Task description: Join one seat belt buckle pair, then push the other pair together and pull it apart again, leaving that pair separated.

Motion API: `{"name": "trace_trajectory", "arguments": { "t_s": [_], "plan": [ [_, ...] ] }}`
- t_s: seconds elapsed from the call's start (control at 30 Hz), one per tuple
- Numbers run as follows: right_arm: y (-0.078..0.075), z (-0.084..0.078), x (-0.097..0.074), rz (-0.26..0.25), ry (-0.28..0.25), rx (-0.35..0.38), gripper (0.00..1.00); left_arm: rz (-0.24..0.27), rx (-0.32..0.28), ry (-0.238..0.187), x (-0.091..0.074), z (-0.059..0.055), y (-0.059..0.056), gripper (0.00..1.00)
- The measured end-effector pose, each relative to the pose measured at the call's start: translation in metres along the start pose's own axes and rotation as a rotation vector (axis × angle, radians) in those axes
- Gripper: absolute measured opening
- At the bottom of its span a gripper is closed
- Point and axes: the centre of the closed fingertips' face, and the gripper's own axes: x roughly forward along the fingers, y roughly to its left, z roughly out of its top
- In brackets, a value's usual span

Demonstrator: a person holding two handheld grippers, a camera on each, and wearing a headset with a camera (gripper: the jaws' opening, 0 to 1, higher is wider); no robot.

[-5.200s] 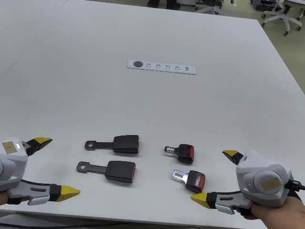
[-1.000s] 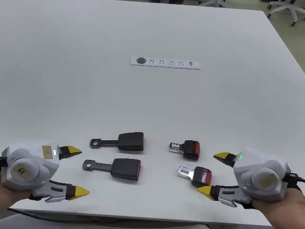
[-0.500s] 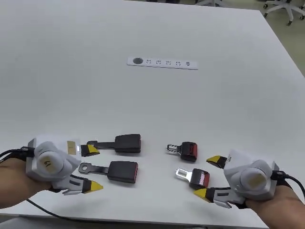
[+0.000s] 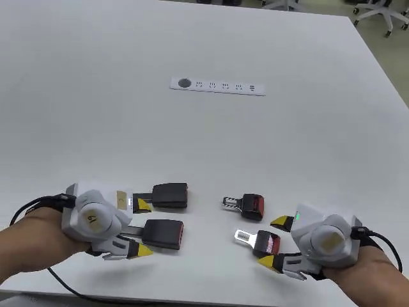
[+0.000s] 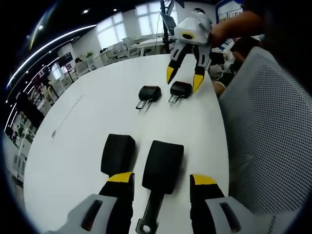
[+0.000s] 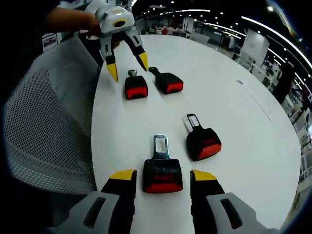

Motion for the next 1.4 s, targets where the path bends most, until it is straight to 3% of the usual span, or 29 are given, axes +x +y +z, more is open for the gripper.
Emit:
{"name": "trace_trajectory", "arguments": {
  "t_s": [0.47, 0.8, 1.17, 1.4],
  "plan": [
    [-0.001, -0.007, 0.006, 0.039, 0.04, -0.017, 0.39, -0.051, 0.009, 0.029, 0.017, -0.011, 0.005, 0.4],
    [0.0, -0.008, 0.011, 0.115, 0.04, -0.021, 0.33, -0.076, 0.004, 0.034, 0.025, -0.014, 0.007, 0.38],
    [0.001, -0.007, 0.014, 0.219, 0.058, -0.159, 0.33, -0.117, 0.041, 0.06, 0.029, -0.016, 0.004, 0.35],
    [0.0, -0.006, 0.016, 0.249, 0.069, -0.197, 0.33, -0.111, -0.017, 0.046, 0.029, -0.016, 0.004, 0.34]
  ]
}}
